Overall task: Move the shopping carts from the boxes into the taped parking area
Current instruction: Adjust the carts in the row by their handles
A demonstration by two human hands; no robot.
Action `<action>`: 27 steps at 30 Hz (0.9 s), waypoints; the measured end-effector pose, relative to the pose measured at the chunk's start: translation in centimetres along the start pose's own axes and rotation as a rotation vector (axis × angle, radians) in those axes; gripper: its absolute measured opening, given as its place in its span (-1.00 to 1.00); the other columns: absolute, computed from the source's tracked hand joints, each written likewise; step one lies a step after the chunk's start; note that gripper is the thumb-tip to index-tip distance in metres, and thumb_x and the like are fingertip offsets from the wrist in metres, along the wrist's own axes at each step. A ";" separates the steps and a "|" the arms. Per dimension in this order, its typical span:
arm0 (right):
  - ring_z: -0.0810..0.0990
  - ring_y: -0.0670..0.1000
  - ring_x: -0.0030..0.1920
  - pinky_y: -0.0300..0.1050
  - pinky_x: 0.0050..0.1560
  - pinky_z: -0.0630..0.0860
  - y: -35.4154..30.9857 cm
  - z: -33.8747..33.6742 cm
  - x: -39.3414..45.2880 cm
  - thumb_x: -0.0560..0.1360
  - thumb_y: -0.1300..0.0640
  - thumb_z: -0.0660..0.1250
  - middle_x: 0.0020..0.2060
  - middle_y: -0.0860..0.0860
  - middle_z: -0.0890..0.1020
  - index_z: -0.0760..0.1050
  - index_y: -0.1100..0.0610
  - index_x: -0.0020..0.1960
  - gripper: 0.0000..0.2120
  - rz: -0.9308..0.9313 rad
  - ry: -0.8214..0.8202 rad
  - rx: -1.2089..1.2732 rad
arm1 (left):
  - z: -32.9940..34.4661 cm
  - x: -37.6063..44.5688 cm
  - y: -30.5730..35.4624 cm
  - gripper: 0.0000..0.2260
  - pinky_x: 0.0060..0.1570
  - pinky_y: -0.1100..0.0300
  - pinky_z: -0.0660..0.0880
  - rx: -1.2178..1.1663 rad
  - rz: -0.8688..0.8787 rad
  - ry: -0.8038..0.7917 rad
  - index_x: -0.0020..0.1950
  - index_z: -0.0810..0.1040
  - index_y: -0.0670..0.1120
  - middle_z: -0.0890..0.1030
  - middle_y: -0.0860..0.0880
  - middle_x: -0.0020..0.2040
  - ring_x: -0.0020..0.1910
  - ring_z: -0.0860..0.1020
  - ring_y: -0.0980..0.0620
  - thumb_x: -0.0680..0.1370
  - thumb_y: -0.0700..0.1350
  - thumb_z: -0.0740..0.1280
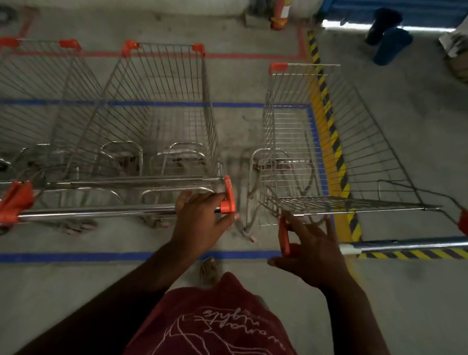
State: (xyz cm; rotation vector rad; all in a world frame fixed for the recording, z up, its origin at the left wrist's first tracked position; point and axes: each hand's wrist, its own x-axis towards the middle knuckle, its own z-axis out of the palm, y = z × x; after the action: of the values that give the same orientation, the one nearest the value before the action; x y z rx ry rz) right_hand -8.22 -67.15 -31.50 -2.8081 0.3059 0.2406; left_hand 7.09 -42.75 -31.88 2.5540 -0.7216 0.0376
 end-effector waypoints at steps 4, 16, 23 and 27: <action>0.67 -0.09 0.11 0.18 0.51 0.19 1.1 -0.1 -0.3 0.23 -0.63 0.30 -0.08 -0.26 0.72 0.42 -0.17 0.46 -0.08 -0.044 0.009 -0.019 | 0.0 -0.1 -0.3 -0.61 0.24 -0.01 0.31 -0.044 0.014 0.030 0.15 0.68 0.11 0.70 0.12 -0.11 -0.05 0.66 0.04 0.46 0.31 0.38; 0.63 0.01 -0.41 -0.17 -0.37 0.38 -2.6 0.8 3.6 0.32 -0.37 0.36 -0.42 -0.06 0.62 0.55 -0.07 -0.24 -0.64 -0.154 0.194 -0.089 | -0.6 -0.3 1.0 -0.58 0.23 -0.07 0.36 -0.084 -0.125 0.000 0.11 0.70 0.16 0.70 0.18 -0.13 -0.07 0.65 0.14 0.39 0.34 0.33; 0.63 0.02 -0.41 -0.16 -0.38 0.44 -3.3 1.1 5.8 0.28 -0.34 0.39 -0.43 -0.06 0.62 0.54 -0.04 -0.29 -0.64 -0.218 0.241 -0.098 | -0.7 -0.8 1.0 -0.63 0.21 -0.07 0.42 -0.070 -0.107 0.031 0.08 0.71 0.18 0.69 0.21 -0.20 -0.11 0.65 0.18 0.38 0.32 0.37; 0.66 0.06 -0.37 -0.14 -0.37 0.39 -5.8 2.1 7.5 0.30 -0.35 0.38 -0.38 -0.03 0.65 0.55 -0.02 -0.24 -0.62 -0.265 0.255 -0.124 | -0.8 -0.8 0.3 -0.57 0.17 -0.07 0.43 -0.055 -0.027 0.008 0.14 0.70 0.13 0.70 0.17 -0.11 -0.07 0.65 0.12 0.44 0.35 0.34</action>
State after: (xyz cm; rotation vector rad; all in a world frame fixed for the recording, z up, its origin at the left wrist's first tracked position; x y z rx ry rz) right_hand 0.04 -62.50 -33.30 -2.9622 -0.0304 -0.1652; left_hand 6.35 -42.21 -31.14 2.5090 -0.6759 0.0193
